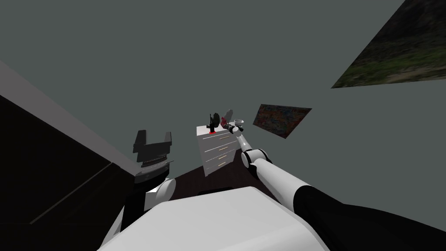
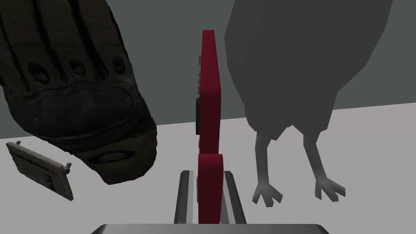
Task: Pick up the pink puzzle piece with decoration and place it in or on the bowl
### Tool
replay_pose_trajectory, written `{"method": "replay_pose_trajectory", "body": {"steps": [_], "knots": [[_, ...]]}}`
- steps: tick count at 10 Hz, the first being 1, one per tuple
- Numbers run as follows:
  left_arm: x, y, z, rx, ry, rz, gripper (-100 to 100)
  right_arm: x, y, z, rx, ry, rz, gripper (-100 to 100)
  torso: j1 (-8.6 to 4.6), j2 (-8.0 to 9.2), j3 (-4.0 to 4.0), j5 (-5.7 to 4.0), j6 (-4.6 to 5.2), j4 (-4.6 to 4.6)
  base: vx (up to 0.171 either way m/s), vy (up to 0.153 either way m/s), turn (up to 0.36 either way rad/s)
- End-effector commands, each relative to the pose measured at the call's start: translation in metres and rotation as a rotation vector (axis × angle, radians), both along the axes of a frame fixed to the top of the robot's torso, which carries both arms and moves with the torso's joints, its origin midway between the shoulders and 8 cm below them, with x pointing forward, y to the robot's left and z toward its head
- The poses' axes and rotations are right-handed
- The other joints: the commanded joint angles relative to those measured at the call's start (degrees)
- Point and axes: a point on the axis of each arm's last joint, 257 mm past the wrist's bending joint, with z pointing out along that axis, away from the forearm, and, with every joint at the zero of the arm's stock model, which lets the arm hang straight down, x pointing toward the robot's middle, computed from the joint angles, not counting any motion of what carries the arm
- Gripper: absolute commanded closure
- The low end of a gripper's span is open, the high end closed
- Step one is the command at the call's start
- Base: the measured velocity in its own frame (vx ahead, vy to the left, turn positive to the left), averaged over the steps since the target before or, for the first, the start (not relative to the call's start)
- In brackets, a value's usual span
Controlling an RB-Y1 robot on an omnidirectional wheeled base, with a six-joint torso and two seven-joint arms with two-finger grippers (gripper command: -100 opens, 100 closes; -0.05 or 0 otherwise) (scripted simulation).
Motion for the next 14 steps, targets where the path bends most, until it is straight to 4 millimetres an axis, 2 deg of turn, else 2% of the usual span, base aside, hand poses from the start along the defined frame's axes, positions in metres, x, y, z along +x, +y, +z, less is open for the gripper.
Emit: {"method": "replay_pose_trajectory", "body": {"steps": [1,2,4,5,7,9,10,11,12,13,14], "knots": [[0.0,0.0,0.0,0.0,0.0,0.0,0,-0.001,0.011,0.001,0.003,0.0,0.001,100,0.0,0.0,0.0,0.0,0.0,0.0,-0.007,-0.075,-0.006],[0.0,0.0,0.0,0.0,0.0,0.0,0,-0.001,0.011,0.001,0.012,0.003,0.0,100,-0.03,0.01,0.0,-0.02,0.02,0.0,-0.001,-0.033,0.008],[0.0,0.0,0.0,0.0,0.0,0.0,0,-0.003,0.054,0.003,0.004,-0.011,0.02,100,0.08,0.01,0.01,0.0,-0.05,0.01,-0.003,-0.094,-0.059],[0.0,0.0,0.0,0.0,0.0,0.0,0,-0.003,0.053,0.004,0.012,-0.011,0.016,100,-0.14,0.02,0.04,-0.04,-0.02,0.05,-0.015,-0.113,0.002],[0.0,0.0,0.0,0.0,0.0,0.0,0,-0.009,0.098,0.011,0.001,-0.039,0.046,100,-0.23,0.11,0.07,-0.08,-0.01,0.04,-0.024,-0.129,-0.067],[0.0,0.0,0.0,0.0,0.0,0.0,0,-0.007,0.095,0.011,0.006,-0.035,0.039,100,-0.18,0.12,0.12,-0.08,-0.04,0.12,-0.003,-0.071,0.011],[0.0,0.0,0.0,0.0,0.0,0.0,0,-0.007,0.095,0.012,0.01,-0.036,0.038,0,-0.01,0.11,0.11,-0.05,-0.04,0.11,-0.001,-0.008,-0.005],[0.0,0.0,0.0,0.0,0.0,0.0,0,-0.004,0.093,0.035,0.009,-0.077,0.038,100,0.11,0.1,0.1,-0.02,-0.06,0.1,-0.12,-0.024,0.137],[0.0,0.0,0.0,0.0,0.0,0.0,0,-0.004,0.093,0.035,0.009,-0.077,0.038,100,0.16,0.46,0.32,0.01,-0.16,0.22,-0.122,-0.027,0.1],[0.0,0.0,0.0,0.0,0.0,0.0,0,-0.001,0.089,0.061,0.01,-0.122,0.036,100,0.19,0.6,0.43,0.02,-0.14,0.27,-0.137,-0.069,0.11],[0.0,0.0,0.0,0.0,0.0,0.0,0,0.0,0.087,0.071,0.011,-0.138,0.035,100,0.04,0.75,0.55,0.01,-0.15,0.38,-0.151,-0.101,0.143]]}}
